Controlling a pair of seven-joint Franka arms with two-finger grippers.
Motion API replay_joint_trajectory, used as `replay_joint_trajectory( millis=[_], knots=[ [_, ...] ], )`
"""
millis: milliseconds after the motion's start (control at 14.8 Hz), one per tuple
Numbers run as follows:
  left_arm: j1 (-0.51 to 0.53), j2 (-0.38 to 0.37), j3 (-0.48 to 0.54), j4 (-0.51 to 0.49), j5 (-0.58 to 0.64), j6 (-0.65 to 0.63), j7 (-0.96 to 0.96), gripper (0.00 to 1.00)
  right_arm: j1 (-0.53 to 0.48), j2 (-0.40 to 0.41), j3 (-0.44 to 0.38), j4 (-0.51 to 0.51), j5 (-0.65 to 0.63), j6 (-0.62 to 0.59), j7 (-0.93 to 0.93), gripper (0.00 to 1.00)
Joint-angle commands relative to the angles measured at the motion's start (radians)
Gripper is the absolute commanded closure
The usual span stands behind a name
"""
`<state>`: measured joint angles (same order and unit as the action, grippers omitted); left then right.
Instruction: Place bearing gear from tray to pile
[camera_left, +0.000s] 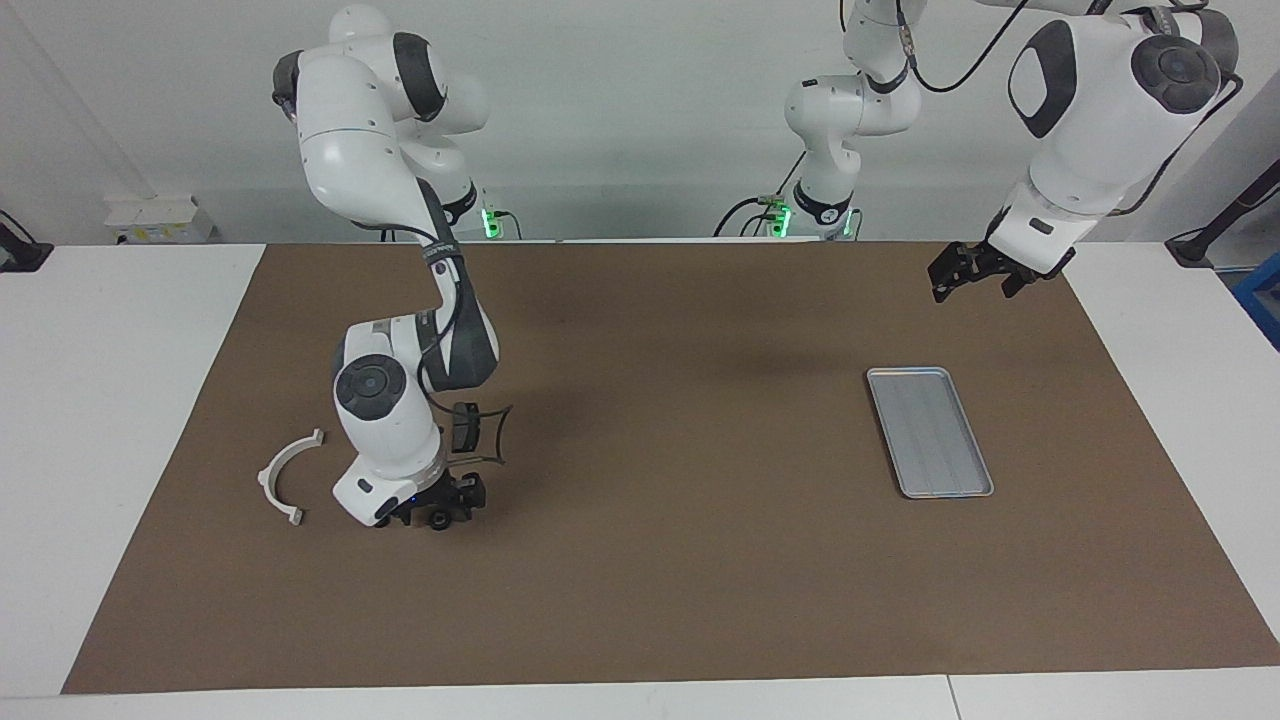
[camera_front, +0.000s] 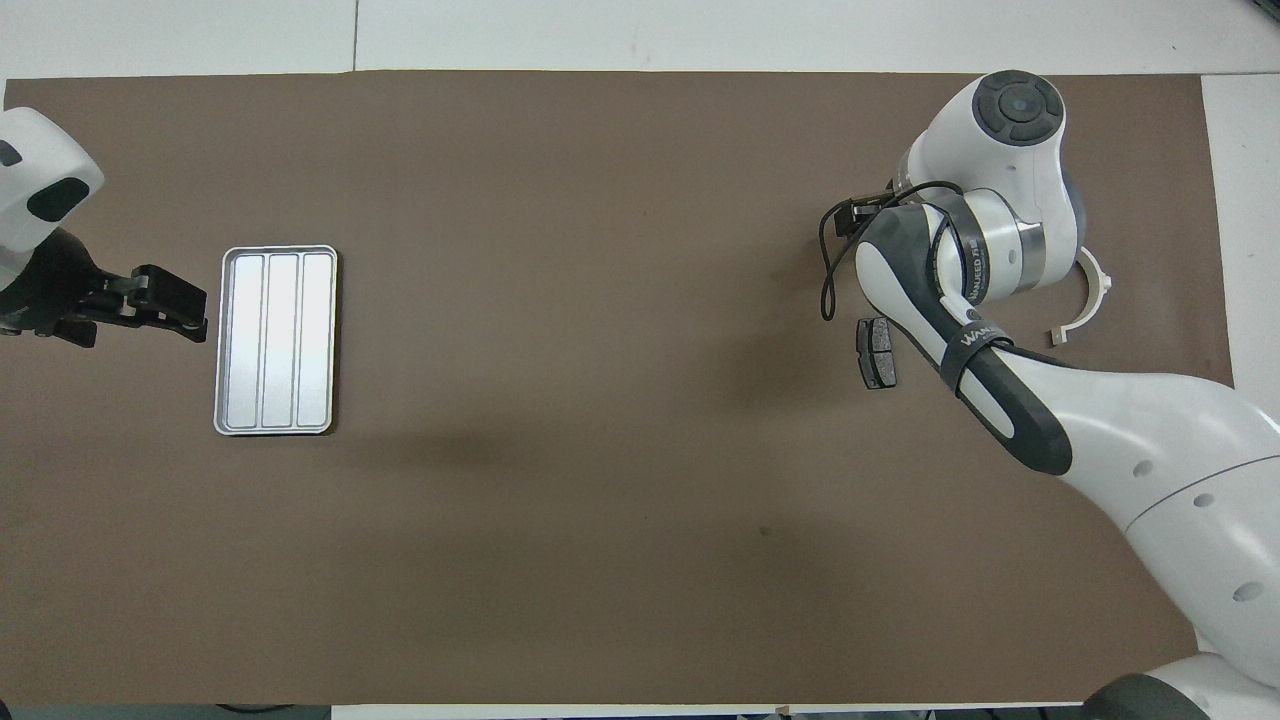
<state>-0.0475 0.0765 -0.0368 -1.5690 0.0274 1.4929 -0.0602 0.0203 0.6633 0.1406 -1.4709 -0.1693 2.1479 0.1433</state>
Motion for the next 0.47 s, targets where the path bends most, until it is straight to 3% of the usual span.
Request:
replay_joint_trajectory(
  millis=[0, 406],
  knots=[
    [-0.009, -0.021, 0.011, -0.032, -0.009, 0.033, 0.005, 0.00, -0.017, -0.025, 0.013, -0.034, -0.002, 0.020, 0.012, 0.00],
    [0.003, -0.029, 0.012, -0.052, -0.009, 0.049, 0.010, 0.00, -0.037, -0.051, 0.013, -0.034, -0.004, 0.009, 0.004, 0.00]
  ],
)
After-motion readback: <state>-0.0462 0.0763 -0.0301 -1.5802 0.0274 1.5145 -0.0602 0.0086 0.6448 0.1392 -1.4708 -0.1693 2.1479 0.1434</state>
